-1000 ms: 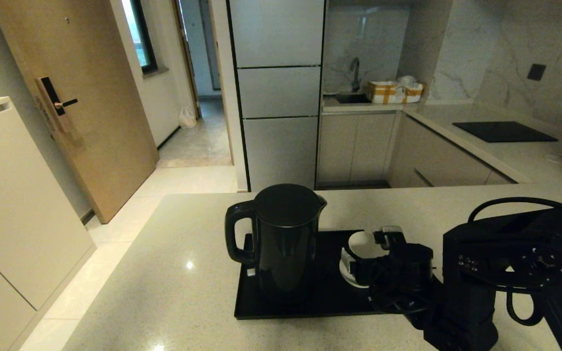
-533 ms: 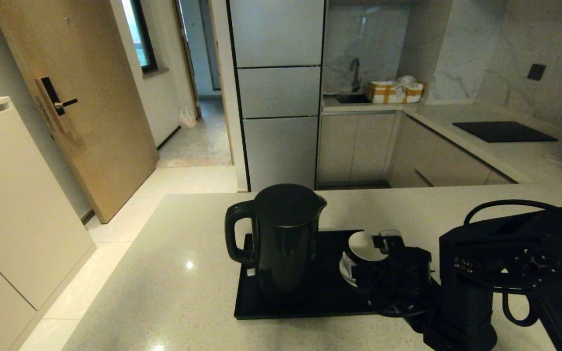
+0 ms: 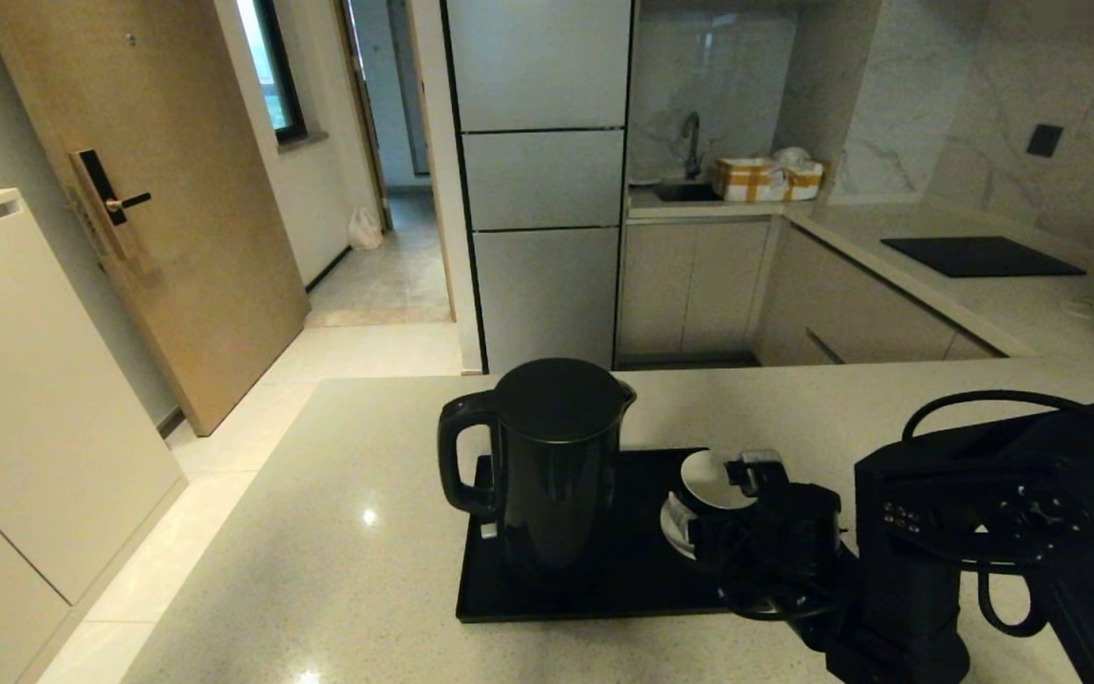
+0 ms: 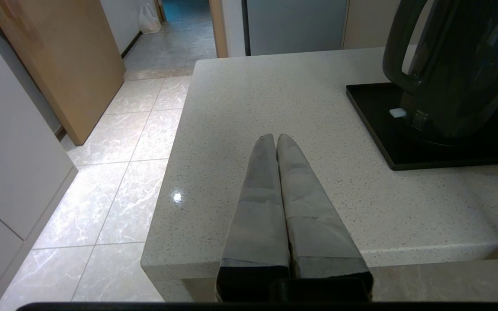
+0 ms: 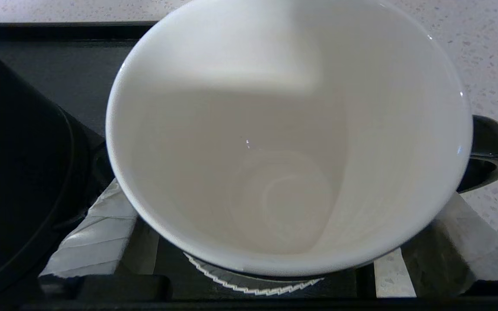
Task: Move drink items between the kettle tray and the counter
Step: Pick up the tea cup, then place it on the right
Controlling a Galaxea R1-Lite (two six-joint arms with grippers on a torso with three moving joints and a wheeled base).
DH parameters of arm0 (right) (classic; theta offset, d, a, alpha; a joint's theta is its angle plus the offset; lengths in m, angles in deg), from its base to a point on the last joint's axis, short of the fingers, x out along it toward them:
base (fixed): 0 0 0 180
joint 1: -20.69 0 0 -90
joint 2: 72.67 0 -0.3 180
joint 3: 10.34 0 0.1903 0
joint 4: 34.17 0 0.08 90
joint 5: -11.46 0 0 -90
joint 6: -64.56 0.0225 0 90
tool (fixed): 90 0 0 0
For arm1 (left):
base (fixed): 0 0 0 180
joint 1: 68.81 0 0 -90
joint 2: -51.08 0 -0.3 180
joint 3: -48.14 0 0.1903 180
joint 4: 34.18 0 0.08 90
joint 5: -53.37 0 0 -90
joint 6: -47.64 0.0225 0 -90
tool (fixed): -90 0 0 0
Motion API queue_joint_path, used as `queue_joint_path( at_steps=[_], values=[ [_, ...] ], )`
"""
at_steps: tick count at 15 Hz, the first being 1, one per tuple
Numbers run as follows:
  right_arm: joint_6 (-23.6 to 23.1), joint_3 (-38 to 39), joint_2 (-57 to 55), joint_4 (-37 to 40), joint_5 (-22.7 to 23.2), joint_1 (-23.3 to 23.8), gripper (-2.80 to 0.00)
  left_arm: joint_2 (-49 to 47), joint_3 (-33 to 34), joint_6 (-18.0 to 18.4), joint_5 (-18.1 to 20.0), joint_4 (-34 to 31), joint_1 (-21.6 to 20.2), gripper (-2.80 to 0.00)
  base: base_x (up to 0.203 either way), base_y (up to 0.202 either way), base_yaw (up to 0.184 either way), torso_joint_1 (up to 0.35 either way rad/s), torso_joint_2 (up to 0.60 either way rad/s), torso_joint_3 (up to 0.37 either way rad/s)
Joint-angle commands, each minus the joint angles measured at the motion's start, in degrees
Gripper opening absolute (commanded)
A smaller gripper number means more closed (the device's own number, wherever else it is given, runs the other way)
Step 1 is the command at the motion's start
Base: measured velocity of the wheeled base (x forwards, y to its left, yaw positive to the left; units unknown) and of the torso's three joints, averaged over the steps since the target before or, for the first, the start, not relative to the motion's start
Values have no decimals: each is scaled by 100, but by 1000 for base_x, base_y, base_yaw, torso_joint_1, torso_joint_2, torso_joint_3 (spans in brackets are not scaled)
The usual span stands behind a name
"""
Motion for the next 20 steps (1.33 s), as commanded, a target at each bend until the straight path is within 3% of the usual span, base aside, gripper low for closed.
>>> queue_joint_path(
  at_steps=[1,11,14,17,20],
  values=[
    [9,91,241,-43,6,-3,-280,2,0,3,1,2,2,-280,0,0,0,0,0,0],
    [-83,465,794,-43,-115,68,-280,2,0,3,1,2,2,-280,0,0,0,0,0,0],
    [-129,678,745,-43,-247,584,-280,2,0,3,1,2,2,-280,0,0,0,0,0,0],
    [-111,687,706,-43,-251,668,-280,9,0,3,1,2,2,-280,0,0,0,0,0,0],
    [-106,639,536,-43,-176,1668,-280,2,0,3,1,2,2,-280,0,0,0,0,0,0]
  ],
)
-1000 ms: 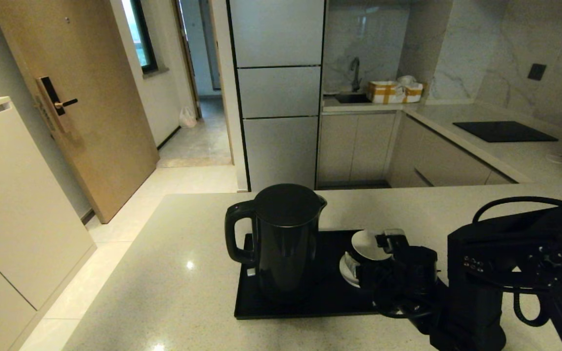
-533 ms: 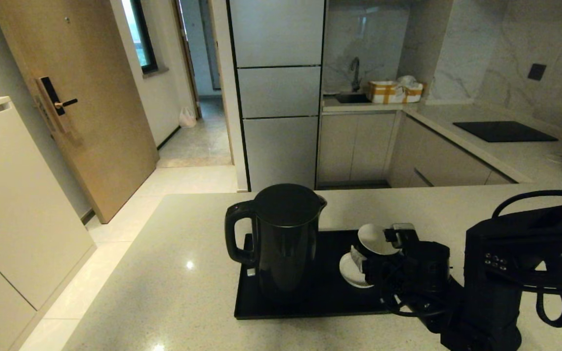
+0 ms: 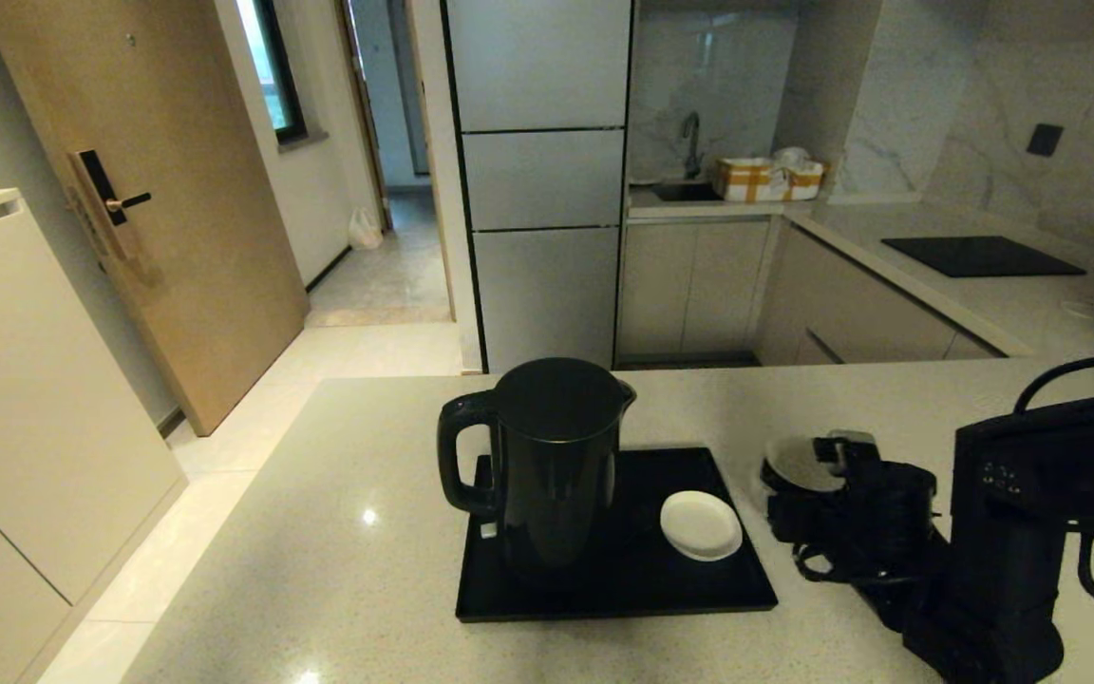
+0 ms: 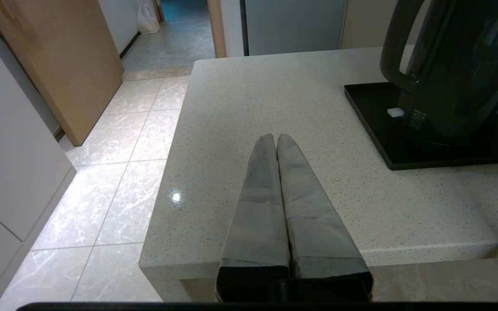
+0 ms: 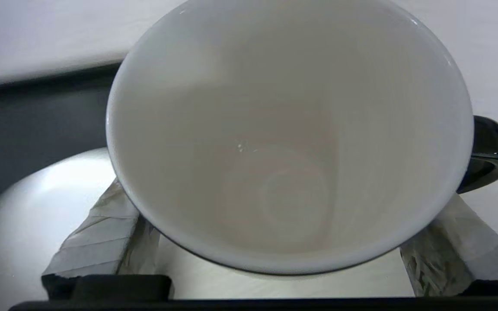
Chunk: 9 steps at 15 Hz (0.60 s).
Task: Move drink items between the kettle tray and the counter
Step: Place it on the right
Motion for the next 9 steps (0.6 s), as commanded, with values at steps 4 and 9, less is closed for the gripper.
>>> queue_joint_path(
  at_steps=[4,9],
  values=[
    [-169,-364,-471,-51,121,1132,-280,2,0,3,1,2,-3,-280,0,0,0,0,0,0],
    [-293,-686,-699,-51,144,1468,-280,2,0,3,1,2,-3,-280,0,0,0,0,0,0]
  ],
)
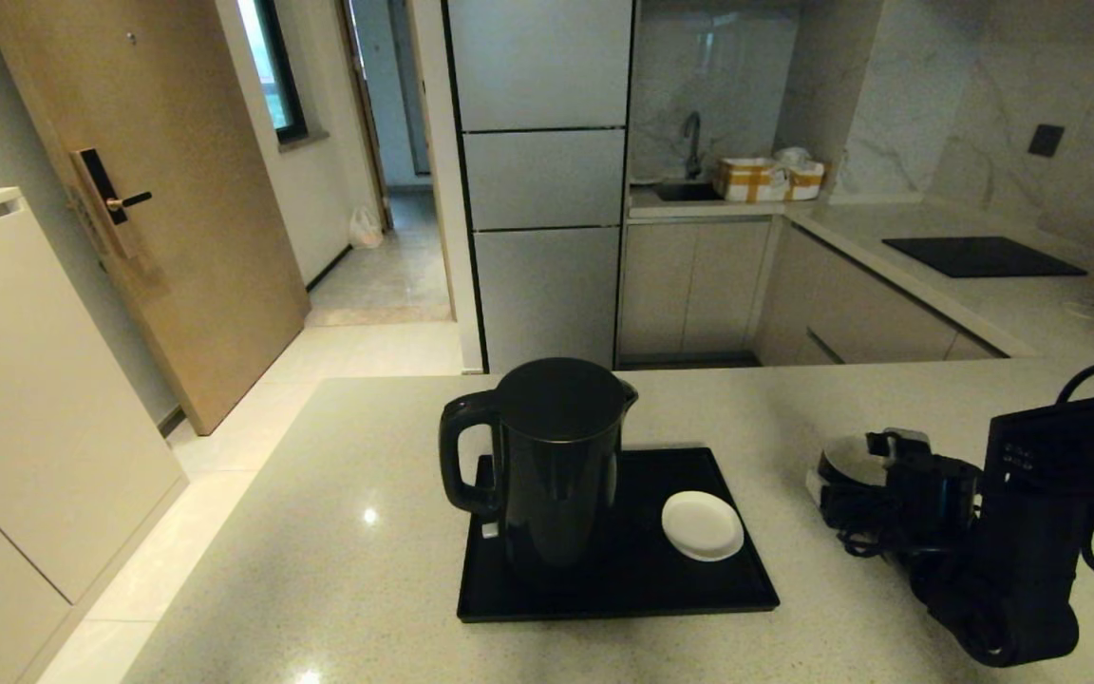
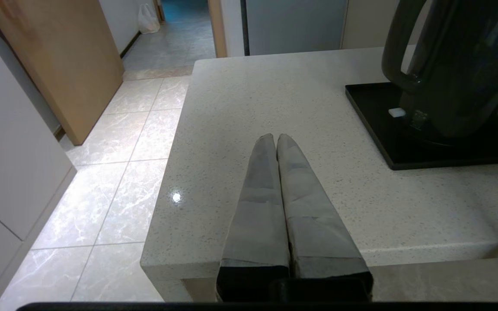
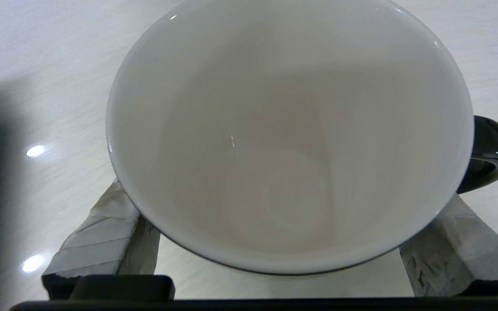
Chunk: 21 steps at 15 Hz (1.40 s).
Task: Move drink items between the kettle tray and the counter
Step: Place it on the right
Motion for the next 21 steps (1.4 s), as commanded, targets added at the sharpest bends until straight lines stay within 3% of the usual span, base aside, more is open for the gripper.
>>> queue_joint_path(
  at_steps=[1,17,18,21],
  values=[
    [-60,-289,-230,-49,-16,291,-280,2,0,-2,1,2,-4,-280,0,0,0,0,0,0],
    [-86,-219,-186,-49,168,370,-280,11,0,-2,1,2,-4,-280,0,0,0,0,0,0],
    [-86,-219,-186,-49,168,370,0,11,0,-2,1,2,-4,-280,0,0,0,0,0,0],
    [-104,-243,-219,-49,144,362,0,2,0,-2,1,2,-4,-280,0,0,0,0,0,0]
  ],
)
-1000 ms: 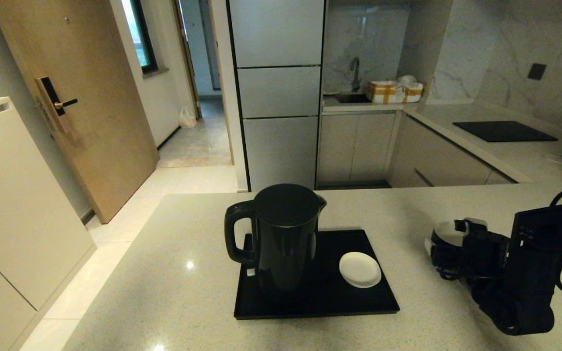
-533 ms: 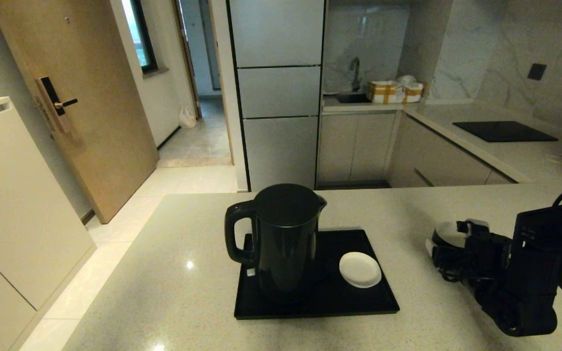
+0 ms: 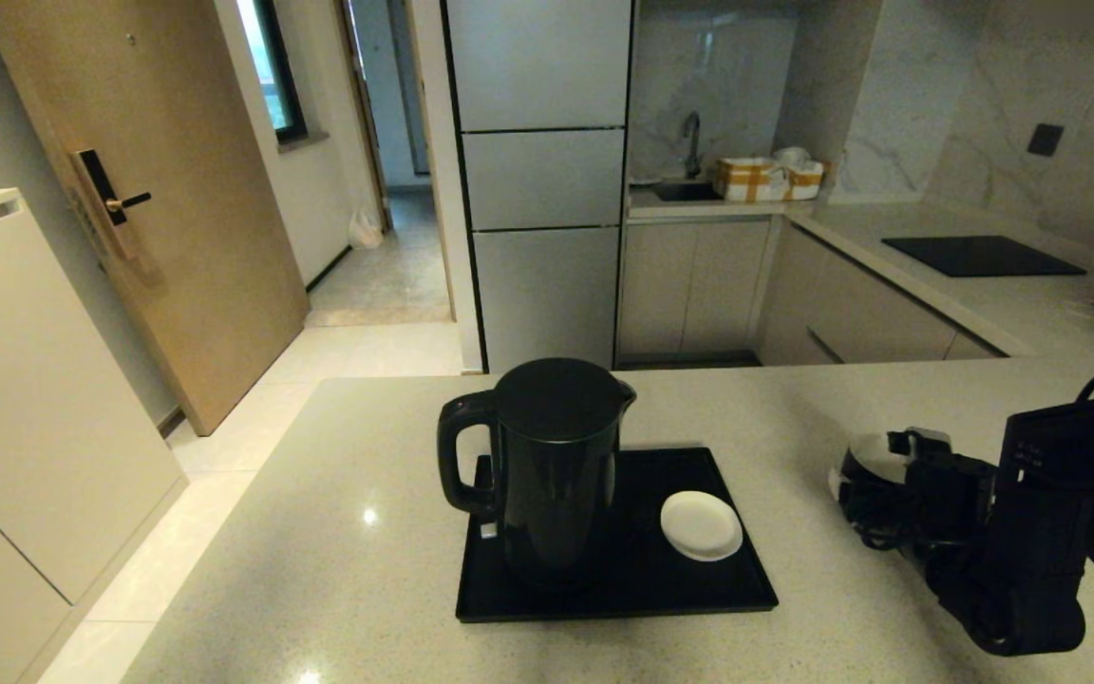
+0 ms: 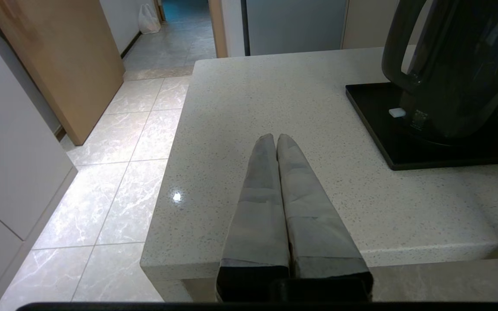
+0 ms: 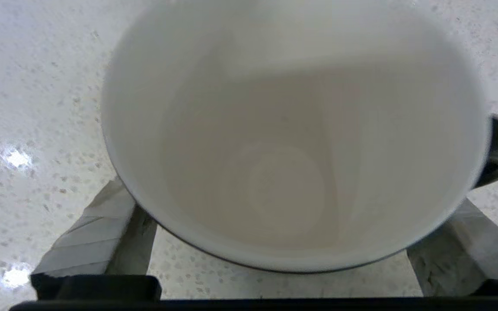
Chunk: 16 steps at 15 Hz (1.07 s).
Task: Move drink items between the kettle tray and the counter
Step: Place it on the right, then pick up the kettle
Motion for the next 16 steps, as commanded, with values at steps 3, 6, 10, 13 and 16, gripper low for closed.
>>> queue_joint_path(
  at_steps=[3,6,10,13,16],
  values=[
    [5,19,4,-60,2,-2,0,2,0,1,1,2,-3,-280,0,0,0,0,0,0],
    [15,323,204,-60,132,-2,0,2,0,1,1,2,1,-280,0,0,0,0,0,0],
    [110,805,502,-60,342,-2,0,2,0,1,1,2,-3,-280,0,0,0,0,0,0],
    [328,1318,743,-60,402,-2,0,2,0,1,1,2,-3,-280,0,0,0,0,0,0],
    [466,1562,951,-60,512,-2,0,11,0,1,1,2,-3,-280,0,0,0,0,0,0]
  ],
)
